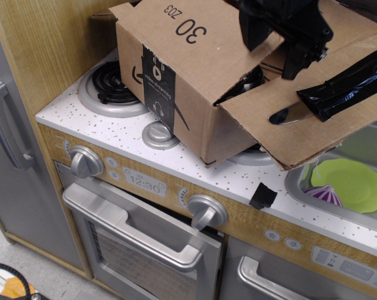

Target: Close large4fbox flaps

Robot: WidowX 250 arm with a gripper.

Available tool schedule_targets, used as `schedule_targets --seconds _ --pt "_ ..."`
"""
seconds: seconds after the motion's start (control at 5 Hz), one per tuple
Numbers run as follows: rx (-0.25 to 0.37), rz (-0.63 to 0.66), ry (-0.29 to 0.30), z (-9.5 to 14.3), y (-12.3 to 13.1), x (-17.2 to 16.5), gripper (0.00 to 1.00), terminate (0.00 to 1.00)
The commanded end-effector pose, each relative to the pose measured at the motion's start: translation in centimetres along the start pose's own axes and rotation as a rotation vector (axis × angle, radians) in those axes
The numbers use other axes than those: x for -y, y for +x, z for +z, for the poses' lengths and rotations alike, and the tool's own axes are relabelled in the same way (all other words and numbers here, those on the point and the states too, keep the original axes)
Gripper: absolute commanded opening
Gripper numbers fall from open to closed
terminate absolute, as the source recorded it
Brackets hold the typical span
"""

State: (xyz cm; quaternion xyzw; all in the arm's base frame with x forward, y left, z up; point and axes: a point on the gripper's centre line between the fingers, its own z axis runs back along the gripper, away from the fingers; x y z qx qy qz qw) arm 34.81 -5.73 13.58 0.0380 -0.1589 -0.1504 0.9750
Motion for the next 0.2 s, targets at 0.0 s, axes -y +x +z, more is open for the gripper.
schedule_targets --seconds 0.0 --pt "0.043 -0.019 -0.006 -0.22 -0.23 0.57 1.00 1.00"
